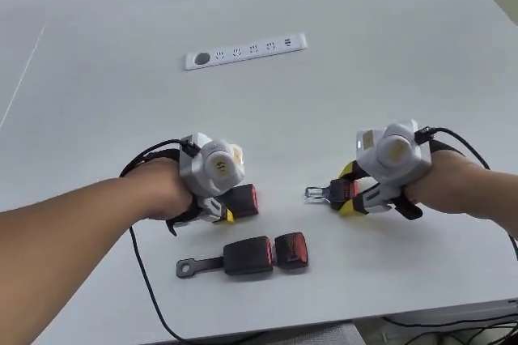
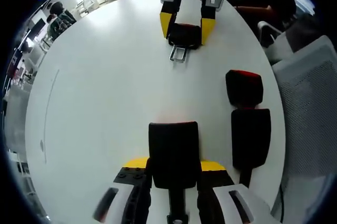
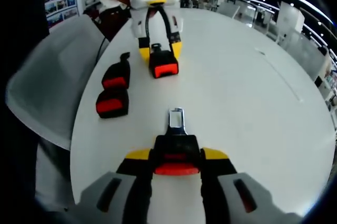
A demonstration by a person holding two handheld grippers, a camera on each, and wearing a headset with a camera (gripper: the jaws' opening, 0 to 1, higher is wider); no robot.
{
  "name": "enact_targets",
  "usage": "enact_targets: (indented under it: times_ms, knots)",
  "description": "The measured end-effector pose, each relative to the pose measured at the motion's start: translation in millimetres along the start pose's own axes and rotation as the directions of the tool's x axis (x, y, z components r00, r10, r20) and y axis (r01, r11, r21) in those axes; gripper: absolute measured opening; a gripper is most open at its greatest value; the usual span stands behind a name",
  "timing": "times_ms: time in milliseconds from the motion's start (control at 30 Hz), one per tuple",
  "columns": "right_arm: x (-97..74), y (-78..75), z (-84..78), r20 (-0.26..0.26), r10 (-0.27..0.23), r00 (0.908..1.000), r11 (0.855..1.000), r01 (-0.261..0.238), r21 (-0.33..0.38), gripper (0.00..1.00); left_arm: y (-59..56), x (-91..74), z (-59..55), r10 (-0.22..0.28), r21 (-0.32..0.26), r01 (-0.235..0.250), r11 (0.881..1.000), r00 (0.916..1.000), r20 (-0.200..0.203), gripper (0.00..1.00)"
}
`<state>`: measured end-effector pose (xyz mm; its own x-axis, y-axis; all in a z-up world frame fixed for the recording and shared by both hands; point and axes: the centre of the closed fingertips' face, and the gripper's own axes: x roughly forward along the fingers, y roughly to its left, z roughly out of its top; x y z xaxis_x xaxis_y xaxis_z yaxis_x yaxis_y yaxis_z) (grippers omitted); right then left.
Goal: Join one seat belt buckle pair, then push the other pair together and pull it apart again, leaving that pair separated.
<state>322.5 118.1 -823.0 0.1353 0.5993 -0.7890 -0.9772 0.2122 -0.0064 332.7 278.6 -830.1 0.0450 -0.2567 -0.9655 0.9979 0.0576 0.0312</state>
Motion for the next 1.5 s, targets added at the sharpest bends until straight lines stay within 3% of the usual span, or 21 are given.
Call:
enact_targets:
  times_ms: [667,900,1133,1167,1500]
  knots:
    - [47.3,12.2,57.4,0.038,0.012,0.9992,0.998,-0.01,-0.066,0.35,-0.2,0.2,0.1,0.0,0.007,0.001,1.0,1.0,-0.002,0.33]
    - [50.2,12.1,64.5,0.02,-0.002,0.9998,0.992,0.005,-0.128,0.34,-1.0,0.4,0.3,-0.002,0.013,0.002,1.0,1.0,-0.009,0.33]
    - [56.8,16.4,73.3,0.036,0.015,0.9992,0.992,-0.01,-0.128,0.34,-2.0,0.4,1.1,0.001,0.038,0.0,0.999,0.9997,-0.024,0.33]
    - [57.5,15.4,70.4,0.018,0.011,0.9998,0.992,-0.009,-0.122,0.34,-1.8,0.2,0.8,0.003,0.036,-0.002,0.999,0.9997,-0.025,0.33]
    - [60.3,12.8,74.0,0.033,0.042,0.9986,0.991,-0.037,-0.13,0.33,-2.2,0.5,1.5,-0.003,0.069,0.005,0.998,0.9998,-0.019,0.32]
